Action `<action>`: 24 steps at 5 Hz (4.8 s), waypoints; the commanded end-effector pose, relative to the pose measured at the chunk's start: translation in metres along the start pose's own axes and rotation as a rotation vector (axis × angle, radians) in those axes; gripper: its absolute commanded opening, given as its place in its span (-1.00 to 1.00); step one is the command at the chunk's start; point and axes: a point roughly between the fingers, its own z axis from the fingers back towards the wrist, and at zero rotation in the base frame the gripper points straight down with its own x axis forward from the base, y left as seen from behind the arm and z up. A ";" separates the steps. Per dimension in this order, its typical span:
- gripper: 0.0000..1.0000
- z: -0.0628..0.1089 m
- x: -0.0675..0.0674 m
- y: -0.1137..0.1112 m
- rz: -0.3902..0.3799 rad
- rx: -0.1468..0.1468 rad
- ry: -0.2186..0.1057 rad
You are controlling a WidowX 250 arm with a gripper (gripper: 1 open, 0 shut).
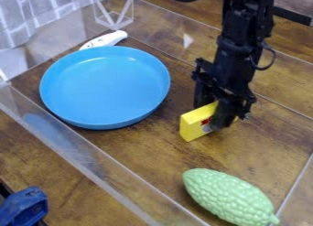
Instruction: Remove the white object from inside the blue tray and put it on the table
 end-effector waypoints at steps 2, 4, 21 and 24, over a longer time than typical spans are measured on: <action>-1.00 0.019 0.007 0.013 0.032 -0.001 -0.073; 1.00 0.015 0.002 0.016 0.052 -0.034 -0.092; -1.00 0.015 -0.002 0.002 0.096 -0.063 -0.111; -1.00 0.015 -0.002 0.006 0.097 -0.063 -0.117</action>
